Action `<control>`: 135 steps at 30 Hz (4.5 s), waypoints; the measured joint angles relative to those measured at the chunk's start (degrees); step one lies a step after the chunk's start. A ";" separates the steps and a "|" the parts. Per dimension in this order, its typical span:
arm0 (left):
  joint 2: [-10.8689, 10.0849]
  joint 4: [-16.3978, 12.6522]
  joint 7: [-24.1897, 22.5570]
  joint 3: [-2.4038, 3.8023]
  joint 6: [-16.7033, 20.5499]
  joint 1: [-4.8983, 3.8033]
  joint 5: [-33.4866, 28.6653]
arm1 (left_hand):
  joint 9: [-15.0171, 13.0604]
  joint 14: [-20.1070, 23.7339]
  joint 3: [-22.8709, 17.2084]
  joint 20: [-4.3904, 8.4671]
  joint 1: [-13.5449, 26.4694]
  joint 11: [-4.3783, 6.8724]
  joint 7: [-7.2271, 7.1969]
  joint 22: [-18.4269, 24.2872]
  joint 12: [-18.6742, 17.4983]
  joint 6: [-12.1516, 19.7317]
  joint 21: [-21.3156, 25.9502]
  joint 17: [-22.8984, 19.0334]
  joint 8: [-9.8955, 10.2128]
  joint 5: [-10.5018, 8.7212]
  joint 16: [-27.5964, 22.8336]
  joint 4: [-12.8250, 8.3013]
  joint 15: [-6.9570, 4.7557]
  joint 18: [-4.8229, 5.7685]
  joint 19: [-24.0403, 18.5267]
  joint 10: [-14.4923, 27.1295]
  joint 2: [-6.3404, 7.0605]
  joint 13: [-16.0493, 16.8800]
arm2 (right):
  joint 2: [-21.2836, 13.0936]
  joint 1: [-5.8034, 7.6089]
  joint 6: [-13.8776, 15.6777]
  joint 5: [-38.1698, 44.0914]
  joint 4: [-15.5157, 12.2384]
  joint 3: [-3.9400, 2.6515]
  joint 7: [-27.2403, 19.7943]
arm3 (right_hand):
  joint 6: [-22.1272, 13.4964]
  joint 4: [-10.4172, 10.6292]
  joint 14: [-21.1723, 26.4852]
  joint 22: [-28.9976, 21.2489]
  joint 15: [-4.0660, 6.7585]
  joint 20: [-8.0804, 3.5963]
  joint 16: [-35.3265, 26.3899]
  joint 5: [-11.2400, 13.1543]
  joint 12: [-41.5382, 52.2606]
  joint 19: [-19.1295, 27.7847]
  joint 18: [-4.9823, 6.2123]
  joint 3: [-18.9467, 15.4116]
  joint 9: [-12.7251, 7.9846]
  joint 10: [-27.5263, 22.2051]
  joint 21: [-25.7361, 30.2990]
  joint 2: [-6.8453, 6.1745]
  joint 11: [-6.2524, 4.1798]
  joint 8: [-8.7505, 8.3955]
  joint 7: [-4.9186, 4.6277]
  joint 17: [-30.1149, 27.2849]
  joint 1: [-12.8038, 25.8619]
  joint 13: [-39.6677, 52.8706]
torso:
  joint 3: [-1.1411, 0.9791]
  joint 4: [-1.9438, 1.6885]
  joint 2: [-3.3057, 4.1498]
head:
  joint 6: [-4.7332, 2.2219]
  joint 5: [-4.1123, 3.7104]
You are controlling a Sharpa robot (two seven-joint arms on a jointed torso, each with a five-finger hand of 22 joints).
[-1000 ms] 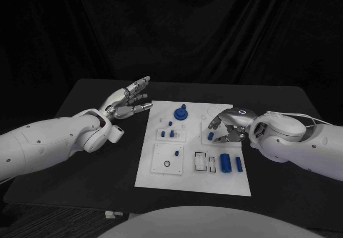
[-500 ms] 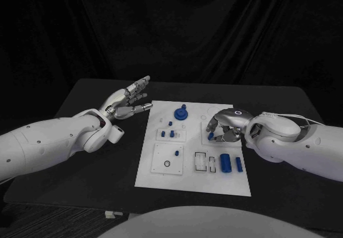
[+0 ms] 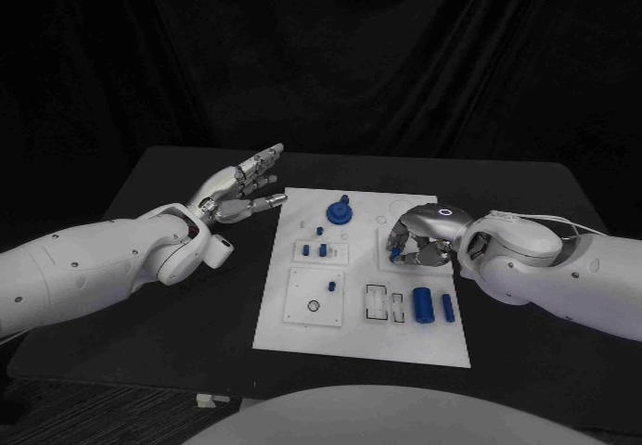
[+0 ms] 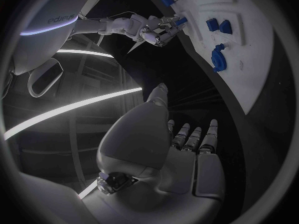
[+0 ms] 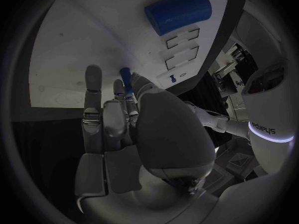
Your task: Assemble the parts on the task board
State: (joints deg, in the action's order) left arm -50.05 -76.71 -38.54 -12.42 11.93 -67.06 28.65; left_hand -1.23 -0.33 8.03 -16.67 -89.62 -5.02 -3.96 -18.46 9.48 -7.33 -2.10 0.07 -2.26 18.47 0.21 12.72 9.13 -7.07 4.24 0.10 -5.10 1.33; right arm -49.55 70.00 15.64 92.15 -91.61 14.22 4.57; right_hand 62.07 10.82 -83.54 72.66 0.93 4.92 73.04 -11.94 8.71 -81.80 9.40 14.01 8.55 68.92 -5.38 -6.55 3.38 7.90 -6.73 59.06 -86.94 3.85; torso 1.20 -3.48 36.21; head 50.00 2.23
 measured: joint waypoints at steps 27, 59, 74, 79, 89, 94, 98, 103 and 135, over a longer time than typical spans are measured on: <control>-0.07 -0.14 0.34 0.00 -0.36 0.03 0.00 | -0.18 -1.12 -0.49 -0.21 -0.22 -1.25 1.92 -2.14 0.95 -2.31 -0.44 0.40 0.00 0.22 0.21 -0.48 1.12 -0.01 1.46 -0.40 -0.68 0.06 | -4.66 4.79 4.77 -3.00 -7.94 -0.07 -0.24 | 4.05 -0.94 -0.41 1.79 0.82 -0.62 0.00 -1.93 -2.45 -0.21 0.00 2.37 0.55 3.26 -2.41 -0.53 -0.83 0.74 1.01 0.15 -0.33 -0.09 | 0.05 -0.07 -0.10 | 0.00 0.64; 1.43 0.90 0.74 0.00 -1.04 0.25 0.00 | -0.23 -1.33 -0.65 -0.21 -0.23 -1.85 2.33 -1.54 1.20 -2.72 -0.44 0.43 0.00 0.45 0.21 -0.64 1.33 -0.01 1.46 -0.59 -1.13 0.10 | 12.34 -1.15 1.77 1.60 -5.66 -0.04 -1.99 | 4.16 -1.67 -0.41 2.06 0.82 -1.02 0.00 -1.54 -3.56 -0.61 0.00 3.07 0.55 3.46 -2.62 -0.70 -1.02 0.09 1.32 1.28 0.26 -0.14 | -0.07 -0.18 -0.02 | 0.00 1.58; 1.75 1.35 0.95 0.00 -1.39 0.27 -0.01 | -0.27 -1.33 -0.64 -0.21 -0.23 -2.24 2.53 -1.68 1.39 -2.91 -0.44 0.47 0.00 0.45 0.21 -0.64 1.32 -0.01 1.46 -0.58 -1.13 0.09 | 13.84 -2.21 -1.56 2.90 -4.24 -0.04 -1.90 | 4.12 -1.91 -0.41 2.11 0.82 -1.02 0.00 -1.49 -3.78 -0.61 0.00 3.30 0.55 3.66 -2.61 -0.71 -0.82 -0.26 1.32 1.27 0.26 -0.19 | 0.01 -0.36 0.11 | 0.00 1.52; 1.94 1.44 1.00 0.00 -1.47 0.28 -0.01 | -0.27 -1.33 -0.64 -0.21 -0.24 -2.24 2.53 -1.68 1.39 -2.91 -0.44 0.46 0.00 0.45 0.21 -0.63 1.32 -0.01 1.46 -0.58 -1.13 0.09 | 14.11 -2.32 -2.72 3.02 -4.24 -0.05 -1.84 | 4.03 -1.91 -0.41 2.16 0.81 -1.02 -0.01 -1.49 -3.78 -0.61 0.00 3.30 0.55 3.65 -2.61 -0.71 -0.82 -0.27 1.39 1.27 0.26 -0.19 | 0.00 -0.30 0.09 | 0.00 1.51; 2.08 1.53 1.09 0.00 -1.65 0.29 -0.01 | -0.26 -1.54 -0.81 -0.21 -0.24 -2.24 2.53 -1.77 1.38 -2.91 -0.44 0.51 0.00 0.45 0.21 -0.80 1.53 -0.01 1.46 -0.58 -1.12 0.14 | 14.42 -2.52 -3.96 3.09 -4.25 -0.21 -1.81 | 4.02 -2.07 -0.41 2.15 0.82 -1.02 -0.01 -1.49 -4.00 -0.61 0.00 3.45 0.59 3.65 -2.27 -0.72 -0.81 -0.61 0.99 1.12 0.25 -0.19 | -0.02 -0.18 0.03 | 0.00 1.82; 2.09 1.55 1.13 0.00 -1.73 0.30 -0.01 | -0.26 -1.54 -0.81 -0.30 -0.24 -2.24 2.53 -1.76 1.38 -2.91 -0.44 0.51 0.00 0.44 0.21 -0.80 1.53 -0.01 1.55 -0.58 -1.12 0.14 | 14.58 -2.61 -4.17 3.09 -4.25 -0.25 -1.81 | 3.97 -2.07 -0.41 2.15 0.81 -1.02 -0.01 -1.49 -4.00 -0.61 0.00 3.45 0.93 3.65 -2.27 -0.72 -0.81 -0.61 0.95 1.03 0.25 -0.19 | -0.02 -0.18 0.02 | 0.00 1.83; 2.10 1.55 1.17 0.00 -1.78 0.30 -0.01 | -0.26 -1.54 -0.81 -0.42 -0.24 -2.24 2.53 -1.76 1.38 -2.91 -0.44 0.51 0.00 0.44 0.21 -0.80 1.53 -0.01 1.66 -0.58 -1.12 0.14 | 14.79 -2.67 -4.31 3.09 -4.18 -0.27 -1.82 | 3.92 -2.22 -0.41 2.15 0.81 -1.02 -0.01 -1.49 -4.00 -0.61 0.00 3.61 1.05 3.78 -1.93 -0.87 -0.68 -0.52 0.89 0.94 0.40 -0.17 | -0.02 -0.18 0.02 | 0.00 1.83; 2.13 1.55 1.22 0.00 -1.84 0.31 -0.01 | -0.25 -1.54 -0.81 -0.21 -0.24 -2.24 2.53 -1.88 1.38 -2.91 -0.44 0.51 0.00 0.44 0.21 -0.80 1.53 -0.01 1.87 -0.58 -1.12 0.14 | 15.04 -2.75 -4.44 3.09 -3.99 -0.31 -1.84 | 3.90 -2.22 -0.41 2.14 0.81 -1.02 -0.01 -1.49 -4.22 -0.61 0.00 3.60 1.14 3.86 -1.92 -0.87 -0.60 -0.52 0.89 0.87 0.40 -0.17 | -0.01 -0.19 0.02 | 0.00 1.70; 2.38 1.87 1.77 0.00 -2.43 0.32 -0.01 | -0.30 -1.74 -0.80 -0.21 -0.22 -2.60 2.95 -2.34 1.38 -3.33 -0.67 0.54 0.22 0.44 0.21 -0.79 1.74 0.00 2.29 -0.52 -1.58 0.13 | 15.03 -3.31 -5.90 3.24 -3.33 -0.05 -1.69 | -32.30 0.37 2.81 1.14 -2.18 1.39 -3.02 4.75 -4.84 3.39 0.00 -4.70 -5.47 -16.60 1.61 -4.72 3.64 -4.99 4.65 -3.37 1.75 -0.18 | -0.03 -0.22 0.03 | 0.00 1.85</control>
State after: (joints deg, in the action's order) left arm -47.68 -74.84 -36.77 -12.42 9.50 -66.74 28.65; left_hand -1.53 -2.08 7.23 -16.88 -89.84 -7.61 -1.01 -20.80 10.86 -10.66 -2.77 0.60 -2.05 18.92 0.42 11.93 10.87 -7.07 6.53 -0.42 -6.68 1.46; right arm -34.52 66.69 9.74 95.39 -94.95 14.17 2.88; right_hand 29.77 11.19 -80.73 73.80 -1.25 6.31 70.02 -7.19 3.87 -78.41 9.41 9.31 3.08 52.32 -3.76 -11.28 7.02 2.91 -2.08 55.69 -85.19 3.67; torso 1.18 -3.70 36.23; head 50.00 4.08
